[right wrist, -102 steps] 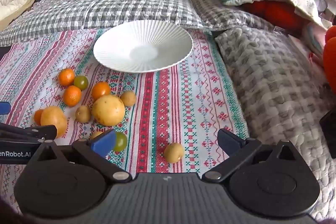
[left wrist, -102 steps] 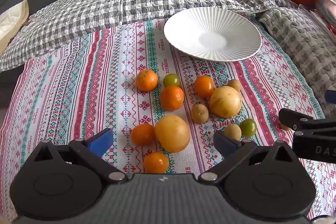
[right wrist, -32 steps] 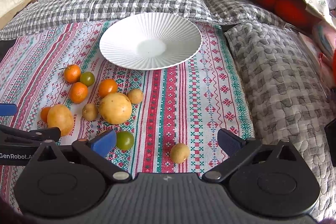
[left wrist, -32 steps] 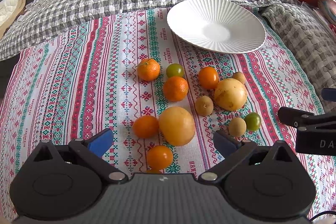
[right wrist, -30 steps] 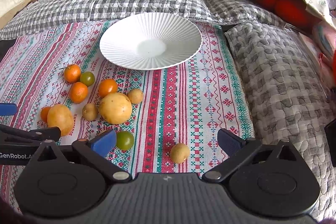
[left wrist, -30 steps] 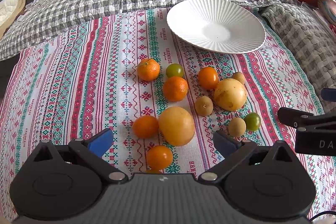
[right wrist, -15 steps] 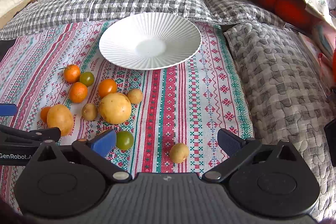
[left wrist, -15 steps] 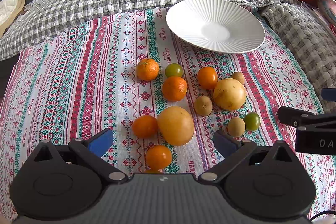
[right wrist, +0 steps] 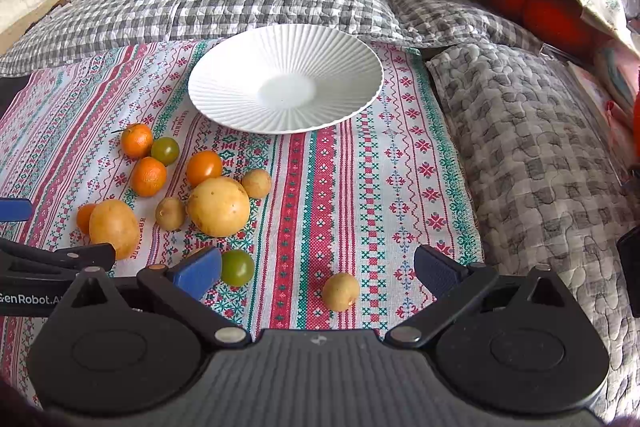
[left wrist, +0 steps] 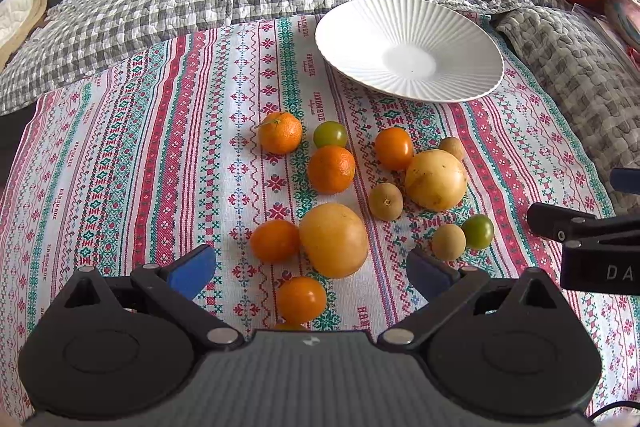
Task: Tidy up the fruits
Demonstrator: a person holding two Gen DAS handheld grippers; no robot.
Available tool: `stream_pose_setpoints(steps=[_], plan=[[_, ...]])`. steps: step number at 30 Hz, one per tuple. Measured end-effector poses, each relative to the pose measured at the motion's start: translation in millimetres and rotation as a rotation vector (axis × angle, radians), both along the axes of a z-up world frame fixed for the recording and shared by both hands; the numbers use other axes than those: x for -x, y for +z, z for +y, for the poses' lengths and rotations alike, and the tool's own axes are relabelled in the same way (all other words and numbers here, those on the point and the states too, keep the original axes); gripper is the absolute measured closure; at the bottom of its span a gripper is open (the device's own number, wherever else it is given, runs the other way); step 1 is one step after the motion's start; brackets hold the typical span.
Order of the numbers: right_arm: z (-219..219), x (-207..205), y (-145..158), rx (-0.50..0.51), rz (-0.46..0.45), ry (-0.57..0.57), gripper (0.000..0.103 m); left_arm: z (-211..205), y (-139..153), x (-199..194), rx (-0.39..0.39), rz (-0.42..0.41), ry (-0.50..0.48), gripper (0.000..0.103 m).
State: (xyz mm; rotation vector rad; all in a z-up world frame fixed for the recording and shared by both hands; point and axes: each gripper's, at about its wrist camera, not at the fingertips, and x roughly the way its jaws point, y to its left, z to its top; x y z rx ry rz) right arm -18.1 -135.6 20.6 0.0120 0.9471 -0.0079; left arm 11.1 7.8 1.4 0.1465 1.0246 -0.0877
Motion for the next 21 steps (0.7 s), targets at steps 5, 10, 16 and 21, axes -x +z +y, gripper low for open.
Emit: stream_pose_setpoints(steps=[5,10,16,21], plan=[[-0.1,0.0,-0.2,-0.004,0.001,-0.004,0.0,-2.2,0.1,0.2,0.001,0.001,-0.002,0.007],[-1.3,0.3,0.5,-0.008,-0.003,-0.009,0.0,-3.0,0.7,0.7,0.004,0.0,-0.002,0.007],[-2.0,1.7,1.8,-0.012,-0.005,-0.016,0.0,-2.7,1.4,1.2,0.008,0.001,-0.001,0.007],[-1.1,1.4,2.7,-0.013,-0.006,-0.024,0.0,-1.0,1.5,1.4,0.011,0.0,-0.003,0.007]])
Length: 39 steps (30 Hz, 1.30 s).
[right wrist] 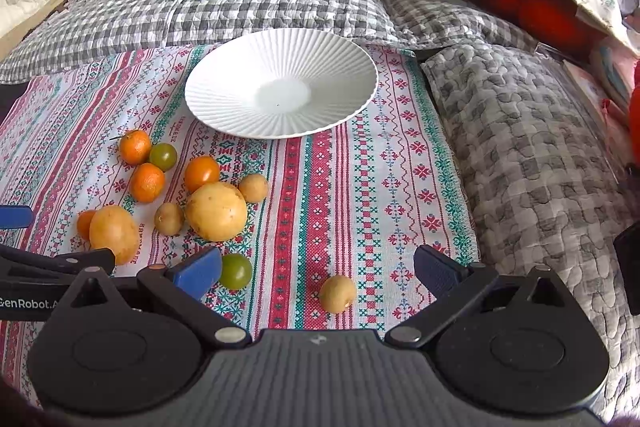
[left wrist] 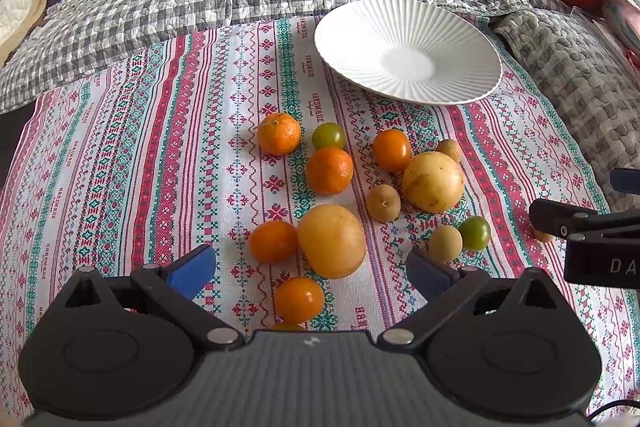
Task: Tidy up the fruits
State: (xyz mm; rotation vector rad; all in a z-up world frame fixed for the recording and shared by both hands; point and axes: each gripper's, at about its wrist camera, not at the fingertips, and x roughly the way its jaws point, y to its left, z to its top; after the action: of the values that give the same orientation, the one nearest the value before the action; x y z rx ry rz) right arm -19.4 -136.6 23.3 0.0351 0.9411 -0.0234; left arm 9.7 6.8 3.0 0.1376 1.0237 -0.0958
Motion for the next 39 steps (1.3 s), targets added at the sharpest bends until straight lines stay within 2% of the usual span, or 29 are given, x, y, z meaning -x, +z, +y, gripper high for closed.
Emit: stream_pose_setpoints(steps=[39], plan=[[0.1,-0.1,-0.4,0.004,0.0,-0.004,0.0,1.0,3.0,-0.1,-0.008,-0.007,-0.005,0.007]])
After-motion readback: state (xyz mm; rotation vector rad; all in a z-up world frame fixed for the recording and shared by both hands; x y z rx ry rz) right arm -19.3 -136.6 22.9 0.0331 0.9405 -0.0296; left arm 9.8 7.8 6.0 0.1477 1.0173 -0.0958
